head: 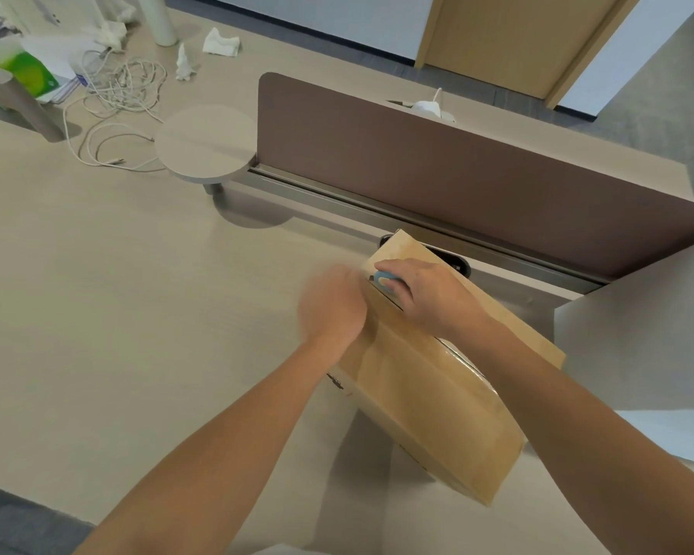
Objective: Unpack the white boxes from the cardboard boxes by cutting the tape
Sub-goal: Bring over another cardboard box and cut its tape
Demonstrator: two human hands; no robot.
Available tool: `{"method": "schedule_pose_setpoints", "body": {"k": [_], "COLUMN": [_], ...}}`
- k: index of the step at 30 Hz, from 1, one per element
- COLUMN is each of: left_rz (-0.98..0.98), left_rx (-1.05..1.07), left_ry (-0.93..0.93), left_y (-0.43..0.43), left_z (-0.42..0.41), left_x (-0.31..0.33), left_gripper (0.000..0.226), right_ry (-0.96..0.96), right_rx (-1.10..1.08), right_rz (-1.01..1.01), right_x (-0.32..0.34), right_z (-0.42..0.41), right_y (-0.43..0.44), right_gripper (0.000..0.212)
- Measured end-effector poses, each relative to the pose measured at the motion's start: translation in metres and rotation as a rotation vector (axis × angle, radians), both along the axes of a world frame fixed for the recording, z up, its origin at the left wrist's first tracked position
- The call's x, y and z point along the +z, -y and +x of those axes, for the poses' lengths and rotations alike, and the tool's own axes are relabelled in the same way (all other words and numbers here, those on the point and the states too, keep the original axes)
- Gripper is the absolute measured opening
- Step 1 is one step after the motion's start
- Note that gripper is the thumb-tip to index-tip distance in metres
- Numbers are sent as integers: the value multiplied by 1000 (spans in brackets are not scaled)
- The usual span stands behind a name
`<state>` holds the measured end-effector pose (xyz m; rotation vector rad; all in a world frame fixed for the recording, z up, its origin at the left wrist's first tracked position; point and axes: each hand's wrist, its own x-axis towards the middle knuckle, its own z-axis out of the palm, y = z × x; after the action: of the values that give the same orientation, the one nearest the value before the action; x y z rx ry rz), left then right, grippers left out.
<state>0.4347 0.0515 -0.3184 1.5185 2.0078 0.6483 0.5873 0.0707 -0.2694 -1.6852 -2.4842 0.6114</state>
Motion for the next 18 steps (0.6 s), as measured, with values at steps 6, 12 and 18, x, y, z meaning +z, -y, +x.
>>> {"method": "schedule_pose_setpoints", "body": {"k": [6,12,18], "left_rz": [-1,9,9], "left_rx": [23,29,43], "left_ry": [17,29,42], "left_y": [-1,-1,-3], "left_z": [0,0,-1], "left_x": [0,-2,-7], "left_gripper": [28,28,28], "right_ry": [13,174,255], "right_rx": [37,114,135], "right_rz": [23,-44,-82], "right_x": [-2,5,12], "right_z": [-3,-4,-1], "right_y": [-3,-12,-9], "right_gripper": [36,34,31]}}
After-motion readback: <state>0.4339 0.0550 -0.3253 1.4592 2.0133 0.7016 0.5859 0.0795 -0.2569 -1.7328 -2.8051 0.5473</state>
